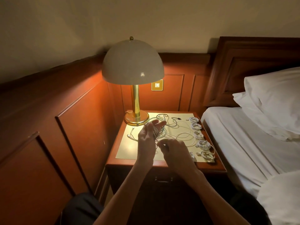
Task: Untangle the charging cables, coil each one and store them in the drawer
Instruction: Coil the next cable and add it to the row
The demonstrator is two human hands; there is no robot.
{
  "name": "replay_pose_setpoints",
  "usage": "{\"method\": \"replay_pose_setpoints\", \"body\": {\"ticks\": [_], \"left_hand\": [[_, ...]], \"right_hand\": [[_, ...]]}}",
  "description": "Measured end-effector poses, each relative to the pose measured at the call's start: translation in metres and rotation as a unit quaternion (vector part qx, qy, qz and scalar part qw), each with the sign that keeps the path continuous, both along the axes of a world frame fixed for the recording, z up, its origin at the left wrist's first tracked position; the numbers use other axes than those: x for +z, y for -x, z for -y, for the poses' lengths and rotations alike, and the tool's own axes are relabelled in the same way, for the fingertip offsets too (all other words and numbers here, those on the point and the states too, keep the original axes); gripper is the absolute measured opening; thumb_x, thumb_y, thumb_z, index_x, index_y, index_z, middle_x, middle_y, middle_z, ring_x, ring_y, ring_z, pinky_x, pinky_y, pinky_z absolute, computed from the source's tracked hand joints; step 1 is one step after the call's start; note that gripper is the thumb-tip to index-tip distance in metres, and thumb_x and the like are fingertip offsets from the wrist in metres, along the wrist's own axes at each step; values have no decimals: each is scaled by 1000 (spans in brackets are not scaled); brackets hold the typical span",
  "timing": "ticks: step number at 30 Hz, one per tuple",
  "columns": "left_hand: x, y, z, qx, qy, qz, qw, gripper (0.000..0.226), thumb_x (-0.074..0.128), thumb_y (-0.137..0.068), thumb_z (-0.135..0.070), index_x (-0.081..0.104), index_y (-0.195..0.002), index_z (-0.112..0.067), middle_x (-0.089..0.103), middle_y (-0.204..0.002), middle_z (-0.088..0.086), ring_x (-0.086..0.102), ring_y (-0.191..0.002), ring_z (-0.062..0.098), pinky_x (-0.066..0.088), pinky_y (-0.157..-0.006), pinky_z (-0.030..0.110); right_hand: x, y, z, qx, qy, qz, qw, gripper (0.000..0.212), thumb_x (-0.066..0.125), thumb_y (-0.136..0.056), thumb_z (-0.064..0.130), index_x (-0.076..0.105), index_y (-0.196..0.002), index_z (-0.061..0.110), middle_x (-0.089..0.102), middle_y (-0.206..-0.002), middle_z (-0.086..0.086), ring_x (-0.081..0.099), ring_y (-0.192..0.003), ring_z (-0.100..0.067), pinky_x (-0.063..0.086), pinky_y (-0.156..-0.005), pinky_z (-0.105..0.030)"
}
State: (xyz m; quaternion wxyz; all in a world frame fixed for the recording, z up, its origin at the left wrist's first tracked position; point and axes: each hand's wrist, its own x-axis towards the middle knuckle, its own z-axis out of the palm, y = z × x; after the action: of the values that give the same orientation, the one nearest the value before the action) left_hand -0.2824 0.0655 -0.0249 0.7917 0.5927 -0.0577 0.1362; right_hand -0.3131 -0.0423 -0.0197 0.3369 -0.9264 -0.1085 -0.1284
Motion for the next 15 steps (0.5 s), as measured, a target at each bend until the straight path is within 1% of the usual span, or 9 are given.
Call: {"method": "replay_pose_setpoints", "body": {"ticks": [1, 3, 5, 6, 8, 10, 12, 13, 15], "left_hand": [[-1, -1, -1, 22, -74, 31, 996, 28, 38, -106, -25, 64, -107, -17, 74, -109, 2, 67, -101, 6, 47, -89, 19], [-4, 1, -4, 15, -220, 75, 972, 32, 38, -104, -30, 64, -103, -12, 74, -99, -3, 66, -84, 0, 48, -78, 13], [-11, 1, -9, 32, -371, 145, 917, 34, 39, -100, -35, 62, -100, -10, 69, -89, -11, 68, -78, 2, 48, -66, 7], [-16, 1, -12, 40, -417, 182, 889, 32, 39, -100, -35, 61, -97, -12, 64, -82, -15, 68, -72, 2, 45, -59, 5], [-18, 0, -18, 27, -456, 216, 863, 25, 40, -101, -30, 56, -89, -16, 54, -70, -20, 63, -61, -2, 40, -51, 4], [-17, -2, -22, -10, -460, 225, 859, 29, 38, -104, -28, 54, -84, -15, 57, -67, -12, 60, -56, 0, 44, -51, 10], [-12, -2, -30, -99, -433, 193, 875, 34, 36, -106, -27, 57, -83, -11, 62, -71, 0, 59, -57, 7, 49, -52, 25], [-9, 0, -34, -151, -425, 171, 876, 33, 37, -105, -24, 57, -82, -12, 62, -73, 3, 57, -60, 7, 49, -55, 29], [-5, 7, -41, -243, -407, 128, 871, 29, 39, -103, -19, 55, -79, -16, 59, -78, 3, 55, -67, 8, 49, -62, 30]], "right_hand": [[4, 2, 2, 0, 31, 5, 1000, 19, 58, -99, 26, 75, -107, 23, 75, -101, 0, 67, -88, -15, 54, -84, -34], [15, 7, 9, 5, 95, 0, 995, 18, 57, -99, 25, 72, -107, 19, 69, -106, -1, 62, -96, -18, 50, -86, -31], [27, 8, 20, 6, 146, -5, 989, 17, 60, -98, 27, 70, -108, 18, 65, -109, -2, 60, -101, -19, 47, -84, -29], [30, 7, 25, 8, 156, 0, 988, 17, 63, -96, 30, 71, -107, 19, 65, -109, -1, 61, -100, -19, 48, -85, -31], [37, 4, 28, 20, 159, 7, 987, 18, 68, -93, 34, 72, -104, 20, 69, -104, 1, 64, -94, -17, 53, -85, -34], [40, -2, 33, 34, 144, 10, 989, 16, 71, -89, 37, 77, -96, 24, 73, -89, 6, 67, -82, -11, 58, -81, -37], [47, -6, 38, 65, 115, 0, 991, 12, 75, -87, 37, 80, -86, 26, 72, -67, 13, 68, -65, -3, 60, -73, -33], [52, -7, 41, 80, 103, -6, 991, 12, 76, -85, 36, 80, -82, 25, 70, -61, 13, 67, -60, 0, 60, -71, -29], [58, -9, 47, 103, 80, -10, 991, 12, 79, -83, 34, 79, -79, 24, 69, -58, 14, 67, -58, 0, 59, -69, -25]]}}
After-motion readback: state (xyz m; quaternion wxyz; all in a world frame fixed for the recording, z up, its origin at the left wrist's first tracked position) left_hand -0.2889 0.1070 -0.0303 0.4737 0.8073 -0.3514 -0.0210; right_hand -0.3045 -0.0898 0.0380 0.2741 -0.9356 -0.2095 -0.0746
